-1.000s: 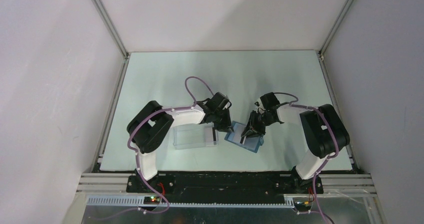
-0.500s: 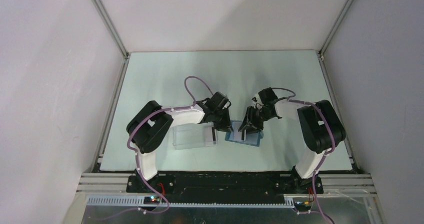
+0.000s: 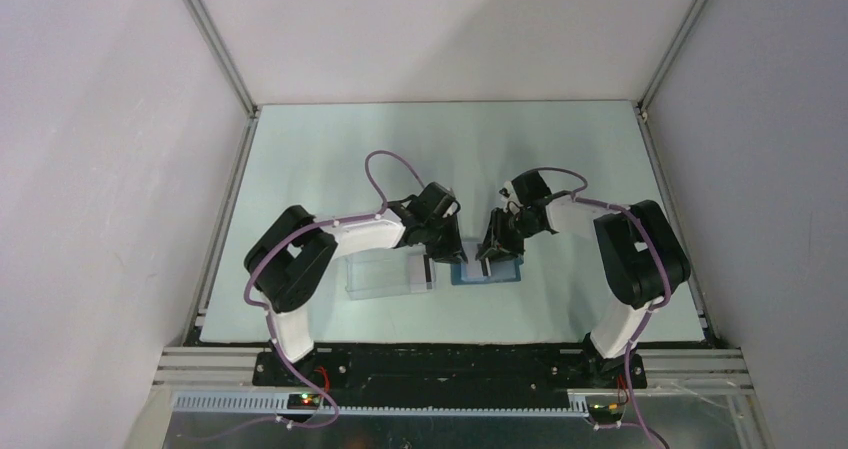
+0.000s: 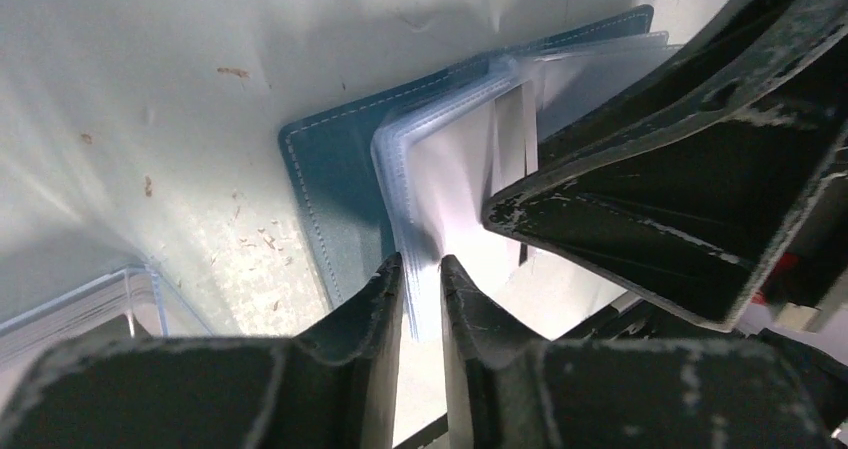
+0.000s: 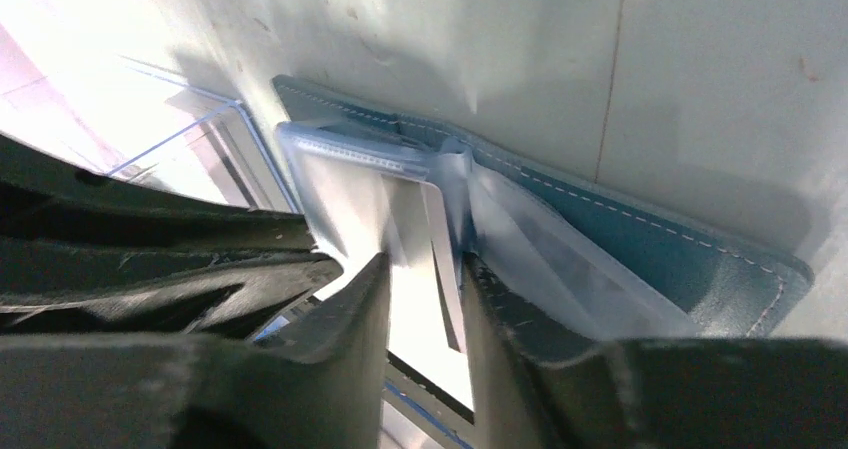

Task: Put the credit cards into the card holder
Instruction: Insert the credit card into the card holder.

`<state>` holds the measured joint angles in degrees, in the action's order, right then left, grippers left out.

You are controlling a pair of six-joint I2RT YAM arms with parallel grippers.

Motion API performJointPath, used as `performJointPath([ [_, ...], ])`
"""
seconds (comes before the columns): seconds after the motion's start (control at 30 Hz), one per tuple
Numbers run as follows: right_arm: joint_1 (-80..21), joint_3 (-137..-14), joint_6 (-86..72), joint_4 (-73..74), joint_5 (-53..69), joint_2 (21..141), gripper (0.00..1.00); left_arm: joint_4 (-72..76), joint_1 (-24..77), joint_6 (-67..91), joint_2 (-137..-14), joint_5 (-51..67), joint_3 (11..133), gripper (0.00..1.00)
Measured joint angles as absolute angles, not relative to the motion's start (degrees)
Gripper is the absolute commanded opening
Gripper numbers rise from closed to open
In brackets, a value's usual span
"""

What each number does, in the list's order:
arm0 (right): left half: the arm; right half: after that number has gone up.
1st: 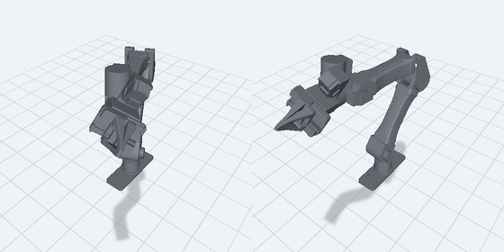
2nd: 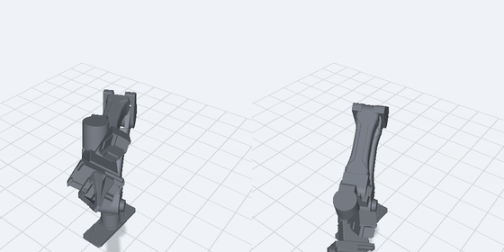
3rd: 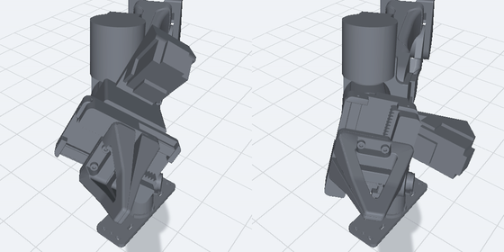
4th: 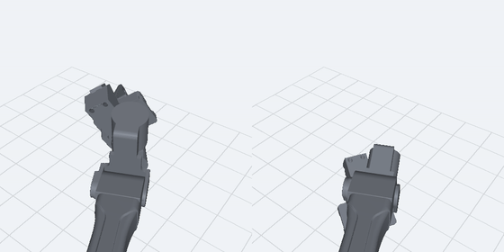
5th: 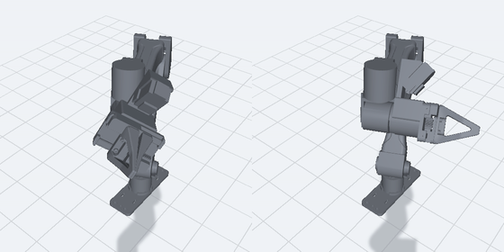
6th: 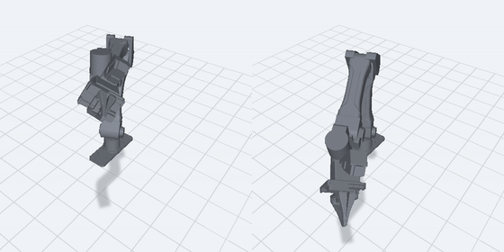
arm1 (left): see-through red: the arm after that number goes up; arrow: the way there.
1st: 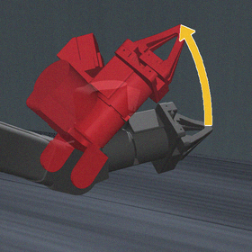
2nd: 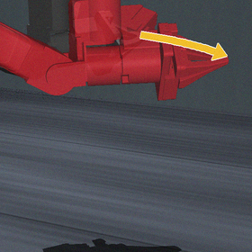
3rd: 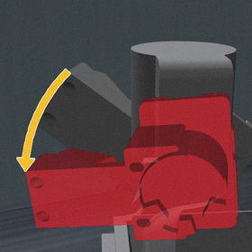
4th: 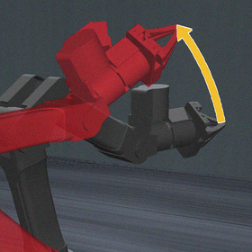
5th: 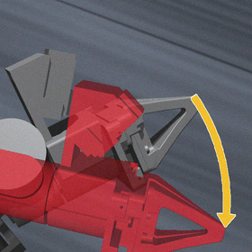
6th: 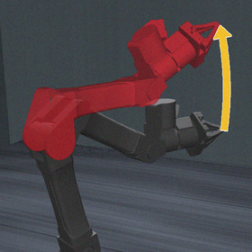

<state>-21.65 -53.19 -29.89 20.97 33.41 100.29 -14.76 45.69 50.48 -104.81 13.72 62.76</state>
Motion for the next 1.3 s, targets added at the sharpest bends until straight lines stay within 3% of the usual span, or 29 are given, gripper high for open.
performJointPath([
  [0.13,-22.7,-53.2,-30.0,22.3,31.5,99.7,0.58,-14.7,45.3,50.4,-103.4,13.9,62.1,0.37],
  [0.3,-24.2,-53.4,-29.8,24.2,28.1,96.6,0.61,-14.4,44.6,50.3,-101.9,13.8,61.2,0.47],
  [0.5,-24.8,-53.4,-29.8,25.6,26.0,95.8,0.45,-14.1,44.3,50.3,-102.1,13.8,61.3,0.44],
  [0.7,-25.7,-53.4,-29.9,25.5,26.0,96.9,0.17,-14.0,44.3,49.7,-104.2,13.8,62.3,0.35],
  [0.83,-26.5,-53.4,-30.1,25.3,26.4,98.0,0.05,-14.5,44.3,49.4,-106.0,13.9,62.3,0.30],
  [1.03,-26.6,-53.4,-30.5,25.3,27.0,98.2,0.08,-14.7,44.1,49.0,-106.1,14.1,62.3,0.31],
  [1.17,-26.7,-53.4,-30.4,25.4,26.8,98.1,0.18,-14.7,44.1,49.0,-105.8,14.1,62.3,0.41],
  [1.3,-26.9,-53.4,-30.2,26.0,25.8,96.9,0.19,-14.9,44.2,49.0,-104.2,13.7,62.3,0.45],
])
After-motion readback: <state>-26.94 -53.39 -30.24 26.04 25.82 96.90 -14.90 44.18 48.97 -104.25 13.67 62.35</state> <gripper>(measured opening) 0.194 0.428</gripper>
